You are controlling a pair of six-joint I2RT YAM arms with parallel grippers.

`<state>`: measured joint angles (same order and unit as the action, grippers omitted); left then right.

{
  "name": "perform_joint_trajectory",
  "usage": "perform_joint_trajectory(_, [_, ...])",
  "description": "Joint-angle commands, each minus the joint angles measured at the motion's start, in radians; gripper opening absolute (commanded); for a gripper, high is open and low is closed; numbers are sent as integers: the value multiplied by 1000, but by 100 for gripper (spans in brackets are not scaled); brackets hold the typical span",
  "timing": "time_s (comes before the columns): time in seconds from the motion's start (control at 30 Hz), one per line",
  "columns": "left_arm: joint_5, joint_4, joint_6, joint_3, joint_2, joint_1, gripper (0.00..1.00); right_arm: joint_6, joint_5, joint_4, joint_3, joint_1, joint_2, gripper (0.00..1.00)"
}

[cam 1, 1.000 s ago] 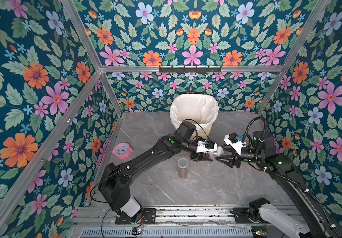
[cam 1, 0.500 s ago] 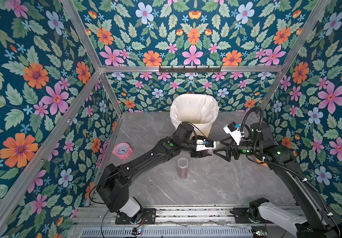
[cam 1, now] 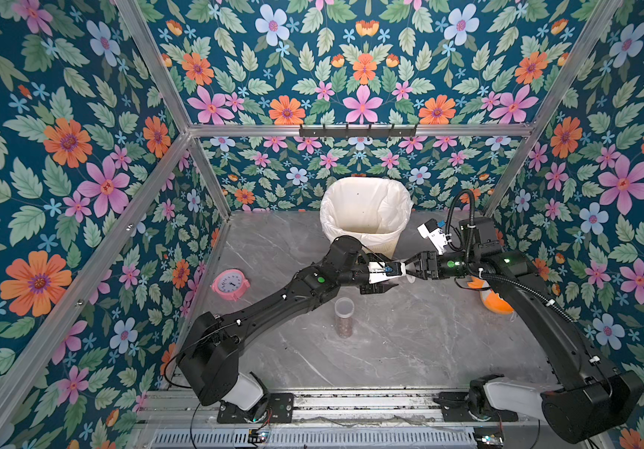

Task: Empty the moldy dried flower tea in the jars
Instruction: Unscrew the lid from the jar.

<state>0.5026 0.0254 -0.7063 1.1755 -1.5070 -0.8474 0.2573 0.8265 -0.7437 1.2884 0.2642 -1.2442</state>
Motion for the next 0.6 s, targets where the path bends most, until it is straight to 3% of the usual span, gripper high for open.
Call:
perform_joint_trajectory(0.0, [-31,32,13,16,-5,-1,48,-10,24,-47,-6,0,5,62])
perform_joint_trajectory(0.13, [-34,12,30,38,-20,-1,48,-47,34,-80,-9,0,-1,47])
perform_joint_trajectory(0.57, [172,-205,-4,121,-44,1,48,-423,36,-65,-109,1,141,35])
